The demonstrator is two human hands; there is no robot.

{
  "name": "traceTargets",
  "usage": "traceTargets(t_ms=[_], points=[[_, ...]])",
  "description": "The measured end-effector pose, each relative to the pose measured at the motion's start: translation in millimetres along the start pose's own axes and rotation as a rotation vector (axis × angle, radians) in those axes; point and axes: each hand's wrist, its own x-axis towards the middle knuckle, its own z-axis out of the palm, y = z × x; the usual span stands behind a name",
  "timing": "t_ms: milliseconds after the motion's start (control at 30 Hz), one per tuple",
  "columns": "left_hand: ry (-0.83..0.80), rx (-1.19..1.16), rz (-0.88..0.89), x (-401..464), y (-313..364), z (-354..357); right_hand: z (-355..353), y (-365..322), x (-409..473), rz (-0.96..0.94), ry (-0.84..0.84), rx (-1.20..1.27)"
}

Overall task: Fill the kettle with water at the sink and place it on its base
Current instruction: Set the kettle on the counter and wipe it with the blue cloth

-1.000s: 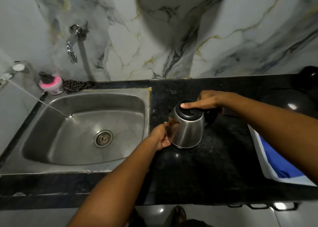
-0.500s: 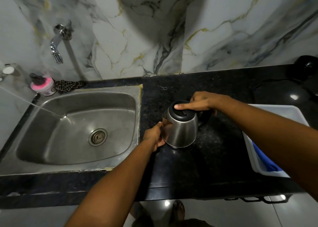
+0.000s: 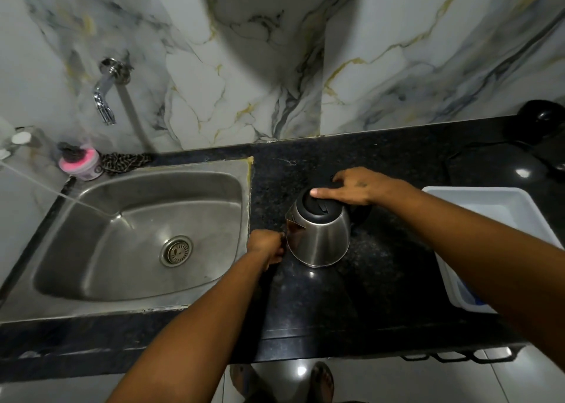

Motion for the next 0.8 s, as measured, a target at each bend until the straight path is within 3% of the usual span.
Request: traceTargets(t_ms=[133,267,367,467,600,800], points=[[0.105,0.310,0.297,-3.5,31.2,-28.4,4.3,52.6,-9.3,0.045,0.323,0.279],[0.070,0.536,0.674,-21.5,84.7,-38.6,23.7,142.2,-33.7,0.386,0.488,0.366],[-0.040,0.785,0.922,-40.6,125.3,-20.5,40.2,192.1,-65.6,0.670,0.466,0.302],[-0.174,1.013,1.091,-56.8,151.4,14.7,57.1,220.5,-87.4,0.844,0.310,0.306],[-0.257,1.144,1.132,-64.6,163.5,52.3,72.9,234.0,-93.2,0.835,0.170,0.366],[-0.359,1.223,0.988,-46.8,154.9,69.0,69.5,244.6,-90.3,0.821,0.231,0.420]])
